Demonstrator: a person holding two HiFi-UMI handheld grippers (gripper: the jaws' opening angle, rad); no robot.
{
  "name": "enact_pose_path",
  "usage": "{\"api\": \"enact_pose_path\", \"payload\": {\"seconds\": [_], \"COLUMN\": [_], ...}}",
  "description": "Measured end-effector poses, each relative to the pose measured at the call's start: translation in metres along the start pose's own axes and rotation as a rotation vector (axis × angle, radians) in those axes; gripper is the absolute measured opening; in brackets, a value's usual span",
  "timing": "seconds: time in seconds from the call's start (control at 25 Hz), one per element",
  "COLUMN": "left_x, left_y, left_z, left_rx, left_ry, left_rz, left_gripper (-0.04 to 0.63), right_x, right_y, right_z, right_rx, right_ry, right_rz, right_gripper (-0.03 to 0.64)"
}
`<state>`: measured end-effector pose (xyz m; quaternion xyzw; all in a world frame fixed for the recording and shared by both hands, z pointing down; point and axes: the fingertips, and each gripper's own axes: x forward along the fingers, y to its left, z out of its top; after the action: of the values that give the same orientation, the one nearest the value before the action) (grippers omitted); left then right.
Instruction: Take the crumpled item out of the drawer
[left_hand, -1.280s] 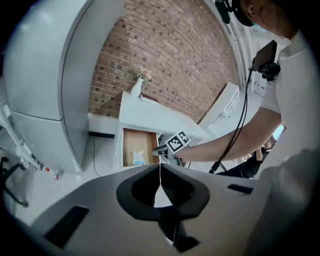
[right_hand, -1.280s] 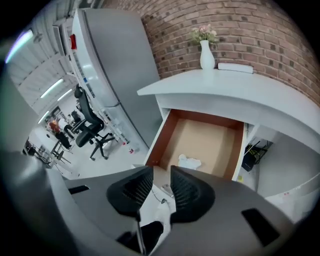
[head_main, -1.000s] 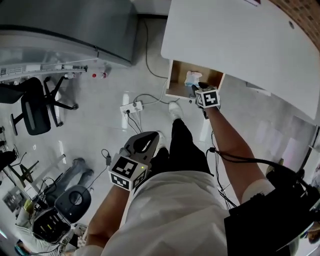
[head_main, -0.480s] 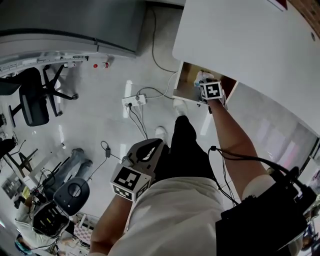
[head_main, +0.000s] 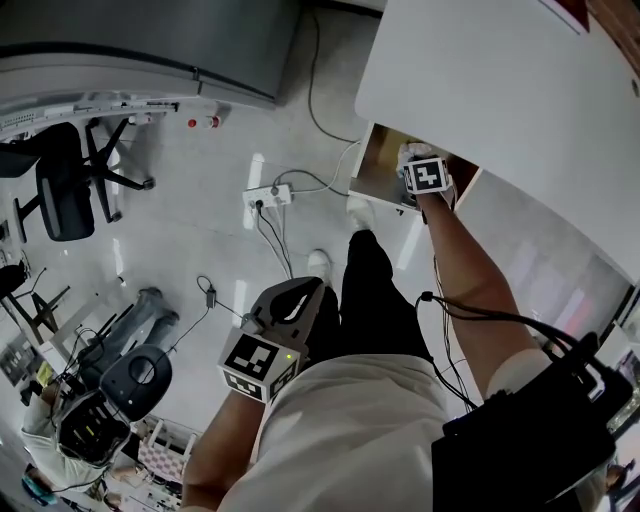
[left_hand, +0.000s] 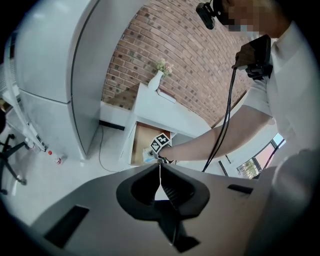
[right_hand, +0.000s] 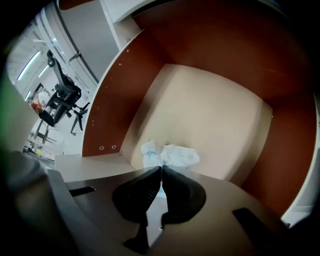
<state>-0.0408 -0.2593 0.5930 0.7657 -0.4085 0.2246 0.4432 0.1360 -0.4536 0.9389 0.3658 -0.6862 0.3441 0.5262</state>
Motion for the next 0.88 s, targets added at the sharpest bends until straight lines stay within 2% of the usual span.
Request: {"api": "enact_pose_path", "payload": {"seconds": [0.4,0.72,0.88], "left_x": [-0.027,-0.081,-0.122], "left_y": [-0.029,-0.048,-0.049], "left_z": [0.006,-0.002,-0.009], "left_rx": [0.042,0.094,0.092], "left_ry": [-0.046,-0.125,-0.187], "left_rz": [-0.027,-0.058,-0.055], "left_gripper": [0.025,0.025,0.025], "right_x": [-0.066,-0.146,-0.194], "right_y": [0.011,0.04,0.069], "right_z": [0.008,0.002,-0.01], "right_rx": [-0.047,-0.056,-0.076], "right_ry": [-0.09,-0.167,-0.2], "right_rz": [0.005,0.0,0.007], "right_gripper": [0.032,0.032,0.032]}}
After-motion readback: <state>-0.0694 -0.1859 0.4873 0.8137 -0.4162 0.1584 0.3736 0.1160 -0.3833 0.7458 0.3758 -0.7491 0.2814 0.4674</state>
